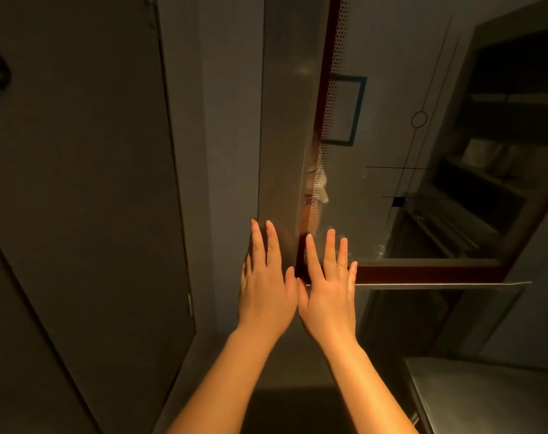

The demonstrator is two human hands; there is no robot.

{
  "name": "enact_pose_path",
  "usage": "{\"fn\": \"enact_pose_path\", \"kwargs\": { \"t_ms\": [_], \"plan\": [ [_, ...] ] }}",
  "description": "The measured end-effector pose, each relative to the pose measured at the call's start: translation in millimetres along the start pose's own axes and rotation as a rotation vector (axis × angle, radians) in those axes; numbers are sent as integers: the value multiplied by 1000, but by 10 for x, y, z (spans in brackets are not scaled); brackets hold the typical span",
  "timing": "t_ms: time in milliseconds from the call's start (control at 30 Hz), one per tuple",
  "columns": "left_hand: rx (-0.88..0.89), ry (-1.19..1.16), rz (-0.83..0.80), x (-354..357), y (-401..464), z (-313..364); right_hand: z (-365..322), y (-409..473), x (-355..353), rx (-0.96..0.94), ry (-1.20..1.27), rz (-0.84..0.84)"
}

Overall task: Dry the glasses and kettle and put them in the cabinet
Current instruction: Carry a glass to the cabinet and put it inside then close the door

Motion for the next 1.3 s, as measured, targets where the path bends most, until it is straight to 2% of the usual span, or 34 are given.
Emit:
{"fn": "enact_pose_path", "kwargs": {
  "t_ms": [200,433,767,1300],
  "plan": [
    [11,-37,17,149,324,-154,27,237,240,-18,-6,21],
    [107,-127,4,473,1036,-449,116,741,672,-2,-61,75],
    [237,-187,-99,1157,2188,-805,310,1605,1379,172,-160,140],
    [383,-379,-244,2417,3688,-817,1148,2711,2107,366,-403,145]
  ]
}}
Point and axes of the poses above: each hand's wrist, its own y-axis towards the middle knuckle, its own x-axis out of the palm, z = x × y, the point moved 3 cm from there along y, towards the middle knuckle, and after that the axes turned 7 degrees about -y, right-handed, at the moved point
